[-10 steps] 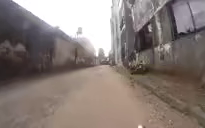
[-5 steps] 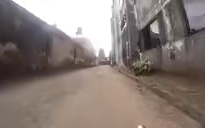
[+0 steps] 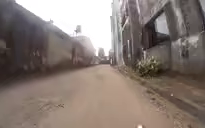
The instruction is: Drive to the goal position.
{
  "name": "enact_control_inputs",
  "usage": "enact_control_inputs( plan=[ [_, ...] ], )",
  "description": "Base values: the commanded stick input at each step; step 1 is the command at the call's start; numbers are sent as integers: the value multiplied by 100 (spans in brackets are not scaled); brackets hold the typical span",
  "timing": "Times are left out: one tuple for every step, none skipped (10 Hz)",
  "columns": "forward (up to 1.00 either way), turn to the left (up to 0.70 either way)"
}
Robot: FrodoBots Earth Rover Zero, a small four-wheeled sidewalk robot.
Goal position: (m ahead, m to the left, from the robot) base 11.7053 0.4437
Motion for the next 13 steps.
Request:
enact_control_inputs(
  plan=[
    [100, -4],
    [100, 0],
    [100, 0],
    [100, 0],
    [100, 0],
    [100, 0],
    [100, 0],
    [100, 0],
    [100, 0],
    [100, 0],
    [100, 0],
    [100, 0],
    [100, 0]
  ],
)
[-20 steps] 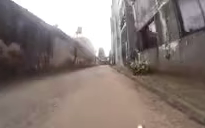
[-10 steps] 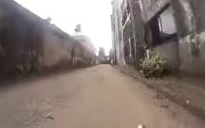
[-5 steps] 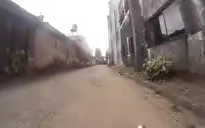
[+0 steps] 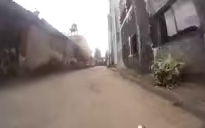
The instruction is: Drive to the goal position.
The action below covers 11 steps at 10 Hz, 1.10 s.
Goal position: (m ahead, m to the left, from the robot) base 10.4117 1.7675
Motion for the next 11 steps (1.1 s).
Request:
enact_control_inputs(
  plan=[
    [100, 0],
    [100, 0],
    [100, 0],
    [100, 0],
    [100, 0],
    [100, -8],
    [100, -26],
    [100, -9],
    [100, 0],
    [100, 0],
    [100, 0]
  ],
)
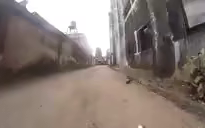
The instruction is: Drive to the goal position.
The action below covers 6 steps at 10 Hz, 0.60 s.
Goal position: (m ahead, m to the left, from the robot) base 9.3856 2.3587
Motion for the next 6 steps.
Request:
enact_control_inputs(
  plan=[
    [100, 0],
    [100, 0],
    [100, 0],
    [100, 0],
    [100, 0],
    [100, 0]
  ],
)
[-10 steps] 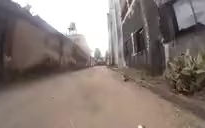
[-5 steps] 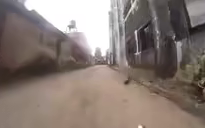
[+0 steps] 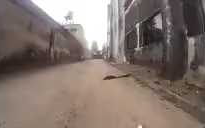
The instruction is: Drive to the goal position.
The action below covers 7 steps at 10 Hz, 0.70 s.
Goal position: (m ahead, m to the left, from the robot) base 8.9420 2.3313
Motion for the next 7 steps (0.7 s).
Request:
enact_control_inputs(
  plan=[
    [100, 0],
    [100, 0],
    [100, 0],
    [100, 0],
    [100, 0],
    [100, 0],
    [100, 0]
  ],
)
